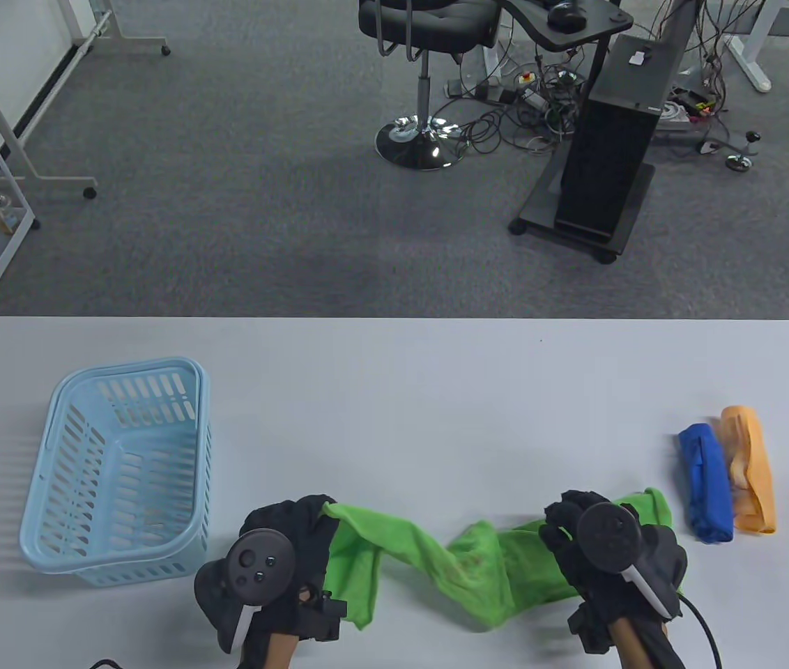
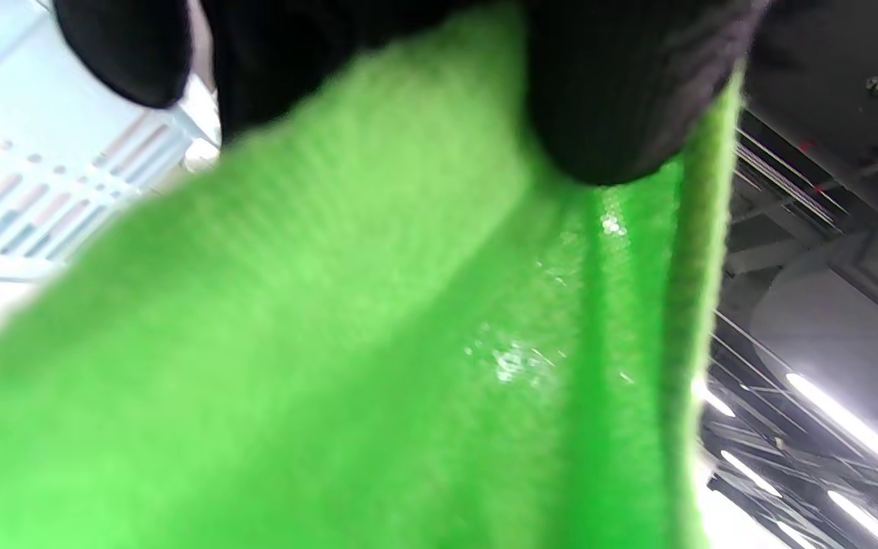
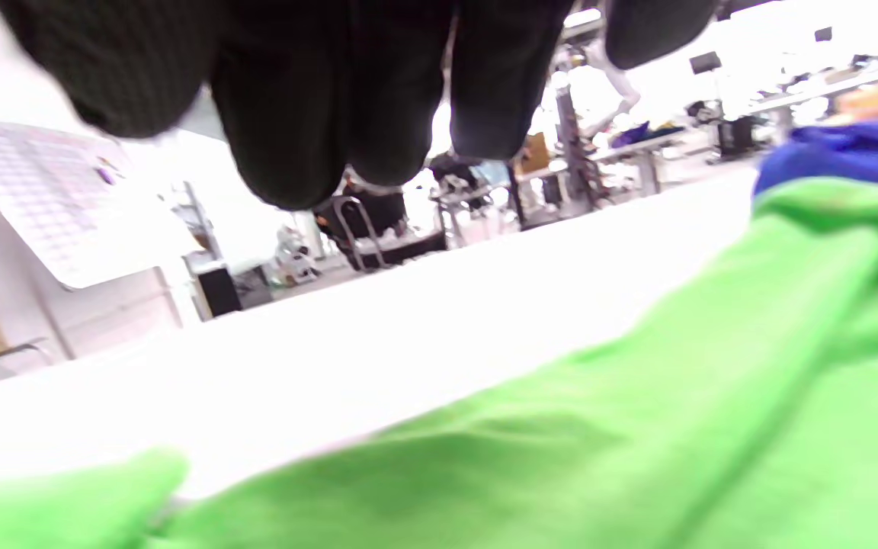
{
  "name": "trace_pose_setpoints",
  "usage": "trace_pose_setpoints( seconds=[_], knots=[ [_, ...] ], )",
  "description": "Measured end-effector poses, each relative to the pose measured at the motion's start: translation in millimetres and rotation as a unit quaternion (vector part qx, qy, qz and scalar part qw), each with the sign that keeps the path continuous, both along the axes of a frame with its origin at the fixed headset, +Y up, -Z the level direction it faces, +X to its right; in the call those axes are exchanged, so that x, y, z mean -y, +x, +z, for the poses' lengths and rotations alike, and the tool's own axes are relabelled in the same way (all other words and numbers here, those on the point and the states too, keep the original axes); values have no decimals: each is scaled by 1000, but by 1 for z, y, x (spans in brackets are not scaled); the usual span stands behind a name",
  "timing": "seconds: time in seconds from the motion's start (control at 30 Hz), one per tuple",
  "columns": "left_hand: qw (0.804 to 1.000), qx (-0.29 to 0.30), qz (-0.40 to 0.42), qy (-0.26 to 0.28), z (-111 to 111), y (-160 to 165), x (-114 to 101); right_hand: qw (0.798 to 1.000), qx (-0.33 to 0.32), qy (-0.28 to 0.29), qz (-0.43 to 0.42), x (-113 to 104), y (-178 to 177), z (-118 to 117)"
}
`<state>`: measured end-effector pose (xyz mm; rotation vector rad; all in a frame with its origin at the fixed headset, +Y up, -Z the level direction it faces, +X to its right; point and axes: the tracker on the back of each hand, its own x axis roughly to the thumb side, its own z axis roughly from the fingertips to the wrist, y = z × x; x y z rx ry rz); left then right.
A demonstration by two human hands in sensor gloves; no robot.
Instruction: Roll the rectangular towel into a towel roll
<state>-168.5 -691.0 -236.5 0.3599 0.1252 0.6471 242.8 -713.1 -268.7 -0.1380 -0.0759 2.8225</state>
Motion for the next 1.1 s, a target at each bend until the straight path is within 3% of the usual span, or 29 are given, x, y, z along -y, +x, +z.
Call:
trace_pose_setpoints(
  seconds=[0.2,0.3,0.33,0.4,0.57,0.67,0.77,0.83,0.9,0.97,1.03,1.1],
  knots=[
    [997,-57,-53,16,4,-8,-4,996,24,-57,68,10,19,-2],
    [997,-61,-40,15,5,-11,-4,979,-23,-182,93,30,9,-2],
    [997,-59,-42,14,5,-11,-2,958,-43,-255,122,42,3,-1],
    [997,-55,-51,10,3,-9,0,931,-53,-312,185,56,-4,-2],
    [997,-49,-65,14,3,-5,1,954,-38,-172,242,55,-17,-6],
    [997,-50,-64,16,3,-6,0,952,-45,-193,231,47,-21,-5],
    [996,-53,-65,17,3,-6,0,967,-71,-217,116,24,-27,-4],
    [996,-51,-66,11,2,-6,1,965,-93,-245,-5,7,-27,-6],
    [996,-52,-68,11,2,-6,2,964,-90,-241,-68,-2,-23,-10],
    [996,-52,-69,9,2,-6,2,979,-29,-198,-46,-6,-12,-17],
    [996,-53,-69,10,3,-6,2,987,33,-148,59,-7,1,-19],
    [996,-53,-69,9,4,-7,2,983,34,-145,109,-8,8,-17]
  ],
)
